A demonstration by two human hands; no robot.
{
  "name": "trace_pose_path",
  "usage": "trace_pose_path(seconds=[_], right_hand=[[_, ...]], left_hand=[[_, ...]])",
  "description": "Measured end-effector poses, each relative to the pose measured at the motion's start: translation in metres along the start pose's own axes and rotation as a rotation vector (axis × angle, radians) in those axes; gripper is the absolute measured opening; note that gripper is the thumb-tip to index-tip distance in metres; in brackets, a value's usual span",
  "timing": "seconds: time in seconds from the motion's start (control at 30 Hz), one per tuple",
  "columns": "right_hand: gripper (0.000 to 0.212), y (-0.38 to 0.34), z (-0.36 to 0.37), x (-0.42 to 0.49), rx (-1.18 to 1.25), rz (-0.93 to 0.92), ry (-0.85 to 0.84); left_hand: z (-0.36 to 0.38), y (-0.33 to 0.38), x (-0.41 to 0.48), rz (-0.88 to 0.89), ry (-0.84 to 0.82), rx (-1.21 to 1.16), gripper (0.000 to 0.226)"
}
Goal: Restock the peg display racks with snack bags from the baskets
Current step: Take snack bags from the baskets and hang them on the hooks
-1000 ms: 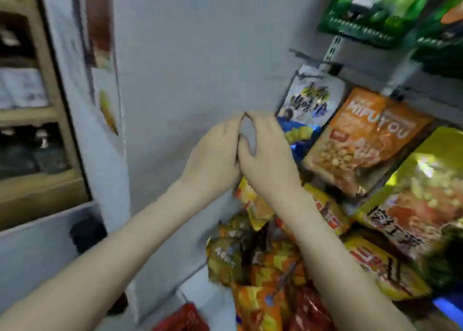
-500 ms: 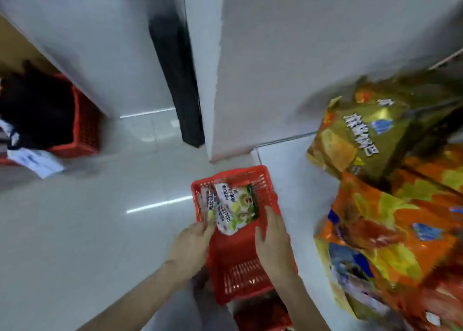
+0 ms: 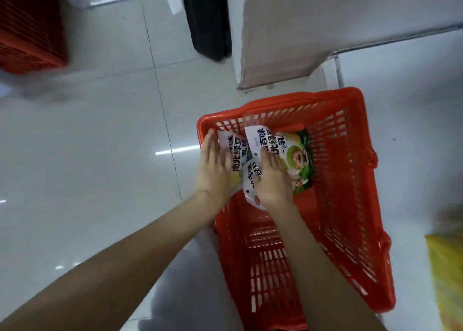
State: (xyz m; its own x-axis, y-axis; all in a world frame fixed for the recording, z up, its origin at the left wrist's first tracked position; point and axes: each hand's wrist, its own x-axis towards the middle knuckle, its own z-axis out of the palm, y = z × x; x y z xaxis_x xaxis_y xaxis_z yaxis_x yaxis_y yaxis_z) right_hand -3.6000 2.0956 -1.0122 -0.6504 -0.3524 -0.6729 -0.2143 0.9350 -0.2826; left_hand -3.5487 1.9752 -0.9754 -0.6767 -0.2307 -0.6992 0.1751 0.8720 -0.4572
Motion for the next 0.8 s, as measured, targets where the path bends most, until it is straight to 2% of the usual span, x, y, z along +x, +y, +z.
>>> trace_pose_path(seconds=[0.03,0.07,0.13,0.23,0.3,0.4,0.5,0.67,0.8], right_hand=[[0.071,0.001,0.002,0.000,-0.003,0.027,-0.026],[0.070,0.002,0.001,-0.002,-0.012,0.051,-0.032],[0.069,0.008,-0.002,-0.011,-0.073,0.057,0.015],[0.069,0.016,-0.009,-0.031,-0.038,0.012,0.091],[0.070,0.020,-0.016,-0.044,0.044,-0.019,0.137],[0.072,0.020,-0.023,-0.059,0.151,-0.099,0.205],[0.066,0.016,-0.025,-0.068,0.295,-0.062,0.203],[0.056,0.017,-0.018,-0.075,0.551,0.043,0.141],[0.046,0.014,-0.030,-0.091,0.672,0.129,0.159]], left_hand=[[-0.003,-0.001,-0.002,-0.075,-0.019,-0.050,0.079],[-0.005,0.003,-0.007,-0.069,0.019,-0.082,0.084],[-0.010,0.005,-0.009,-0.082,-0.022,-0.123,0.087],[-0.016,0.004,-0.002,-0.112,0.021,-0.226,0.084],[-0.024,0.001,-0.001,-0.127,0.002,-0.398,0.078],[-0.028,0.002,-0.003,-0.083,0.077,-0.567,0.080],[-0.029,0.015,-0.007,0.041,0.131,-0.667,0.081],[-0.031,0.036,-0.011,0.157,0.026,-1.113,0.084],[-0.038,0.028,-0.023,-0.001,0.019,-1.472,0.093]])
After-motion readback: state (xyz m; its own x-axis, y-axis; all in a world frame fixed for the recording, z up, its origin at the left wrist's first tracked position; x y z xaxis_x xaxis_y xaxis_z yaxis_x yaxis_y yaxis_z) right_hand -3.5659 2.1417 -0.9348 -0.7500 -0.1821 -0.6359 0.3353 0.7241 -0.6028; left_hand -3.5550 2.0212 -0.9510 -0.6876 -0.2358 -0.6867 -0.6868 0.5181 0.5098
